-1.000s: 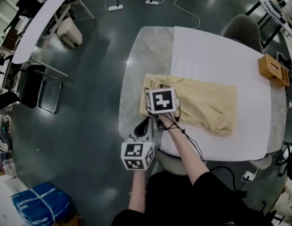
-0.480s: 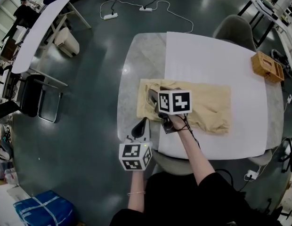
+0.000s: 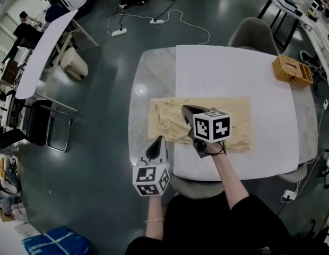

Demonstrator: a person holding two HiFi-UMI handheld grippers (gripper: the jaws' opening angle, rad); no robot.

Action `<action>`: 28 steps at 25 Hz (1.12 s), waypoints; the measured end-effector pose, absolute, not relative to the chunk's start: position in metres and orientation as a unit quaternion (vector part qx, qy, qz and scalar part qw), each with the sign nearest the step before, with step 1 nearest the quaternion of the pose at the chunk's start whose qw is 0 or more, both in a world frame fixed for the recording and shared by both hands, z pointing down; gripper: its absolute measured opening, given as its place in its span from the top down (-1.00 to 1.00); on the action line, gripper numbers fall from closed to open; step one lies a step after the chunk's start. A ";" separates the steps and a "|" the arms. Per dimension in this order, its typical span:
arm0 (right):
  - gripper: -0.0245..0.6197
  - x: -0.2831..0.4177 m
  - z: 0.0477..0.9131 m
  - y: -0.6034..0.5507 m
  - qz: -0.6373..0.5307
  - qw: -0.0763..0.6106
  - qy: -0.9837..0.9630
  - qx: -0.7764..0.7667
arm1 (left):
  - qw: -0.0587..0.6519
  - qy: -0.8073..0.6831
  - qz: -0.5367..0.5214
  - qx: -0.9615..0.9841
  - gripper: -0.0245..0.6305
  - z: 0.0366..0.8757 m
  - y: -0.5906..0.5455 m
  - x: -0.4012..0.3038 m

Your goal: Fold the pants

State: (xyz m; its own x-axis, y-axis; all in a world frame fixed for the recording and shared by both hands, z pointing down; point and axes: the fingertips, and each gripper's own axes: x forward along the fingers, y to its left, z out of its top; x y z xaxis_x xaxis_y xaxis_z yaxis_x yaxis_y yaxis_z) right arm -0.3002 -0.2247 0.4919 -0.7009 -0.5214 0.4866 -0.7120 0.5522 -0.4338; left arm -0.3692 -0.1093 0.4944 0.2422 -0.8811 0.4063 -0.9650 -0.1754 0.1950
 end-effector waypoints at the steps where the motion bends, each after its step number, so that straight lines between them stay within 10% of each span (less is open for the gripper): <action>1: 0.88 -0.296 0.487 -0.223 0.309 0.146 -0.871 0.353 | 0.206 -0.608 0.099 0.760 0.90 0.491 -0.109 -0.367; 28: 0.88 -0.068 0.487 -0.199 0.331 0.095 -0.821 0.456 | 0.179 -0.559 0.100 0.803 0.90 0.463 -0.141 -0.265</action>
State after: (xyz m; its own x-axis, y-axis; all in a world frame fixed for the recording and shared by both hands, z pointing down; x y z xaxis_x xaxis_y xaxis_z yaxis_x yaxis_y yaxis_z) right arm -0.0679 -0.1992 0.4867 -0.5657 -0.6860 0.4576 -0.8115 0.3645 -0.4568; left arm -0.2646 -0.1412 0.4629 0.3548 -0.8624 0.3611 -0.9341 -0.3106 0.1760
